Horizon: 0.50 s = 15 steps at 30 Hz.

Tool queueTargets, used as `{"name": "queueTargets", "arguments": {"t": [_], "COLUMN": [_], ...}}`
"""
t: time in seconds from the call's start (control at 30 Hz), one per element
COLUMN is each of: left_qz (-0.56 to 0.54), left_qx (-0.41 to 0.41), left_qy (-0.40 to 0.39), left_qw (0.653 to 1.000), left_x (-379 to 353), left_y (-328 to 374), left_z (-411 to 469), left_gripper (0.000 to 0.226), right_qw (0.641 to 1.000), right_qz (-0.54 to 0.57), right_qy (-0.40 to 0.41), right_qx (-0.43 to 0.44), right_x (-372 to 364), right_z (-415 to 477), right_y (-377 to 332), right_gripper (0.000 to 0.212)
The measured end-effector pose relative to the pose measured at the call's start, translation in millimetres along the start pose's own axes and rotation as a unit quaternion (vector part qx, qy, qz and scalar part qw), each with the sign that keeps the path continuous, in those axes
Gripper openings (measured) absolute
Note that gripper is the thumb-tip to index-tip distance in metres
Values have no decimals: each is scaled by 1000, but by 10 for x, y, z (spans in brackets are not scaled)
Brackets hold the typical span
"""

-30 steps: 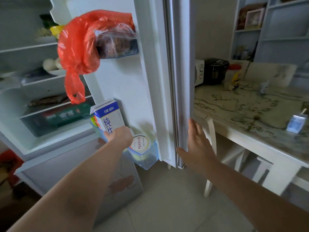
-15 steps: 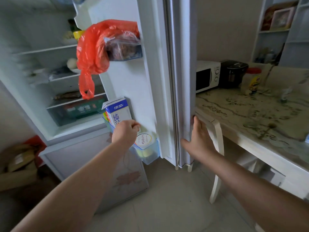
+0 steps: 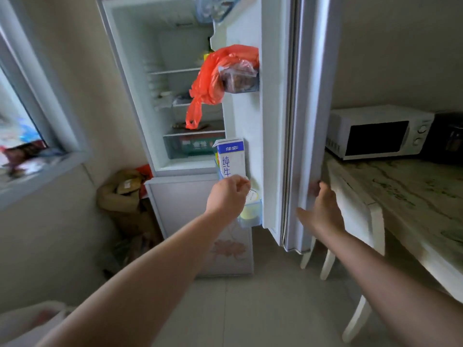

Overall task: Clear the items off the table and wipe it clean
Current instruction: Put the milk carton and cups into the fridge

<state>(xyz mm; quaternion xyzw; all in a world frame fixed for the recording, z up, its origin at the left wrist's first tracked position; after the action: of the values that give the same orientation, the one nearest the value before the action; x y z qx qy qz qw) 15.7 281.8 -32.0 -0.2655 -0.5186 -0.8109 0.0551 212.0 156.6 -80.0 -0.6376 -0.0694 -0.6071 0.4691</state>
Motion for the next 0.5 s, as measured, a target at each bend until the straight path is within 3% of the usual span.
{"name": "queueTargets", "arguments": {"t": [0.3, 0.5], "left_qz": [21, 45], "left_qx": [16, 33], "left_qy": [45, 59], "left_qw": [999, 997], "left_x": [222, 365], "left_y": [171, 177], "left_z": [-418, -431], "left_gripper": [23, 41], "right_qw": [994, 983], "right_qz": [46, 20], "right_qy": [-54, -95], "right_qx": [86, 155], "right_x": [-200, -424], "right_z": [-222, -460], "right_y": [-356, -754], "right_gripper": [65, 71]}}
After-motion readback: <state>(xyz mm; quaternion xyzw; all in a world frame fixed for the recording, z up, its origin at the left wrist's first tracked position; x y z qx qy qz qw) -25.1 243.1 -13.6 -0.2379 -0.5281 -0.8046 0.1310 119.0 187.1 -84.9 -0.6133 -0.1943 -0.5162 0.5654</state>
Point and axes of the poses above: each hand's wrist, its own z-axis towards the middle knuckle, its own x-axis out of the back of the hand, y = z × x, the point moved 10 cm from there along z, towards the middle knuckle, and after that the axes turned 14 degrees about -z, right-handed, at the moved point
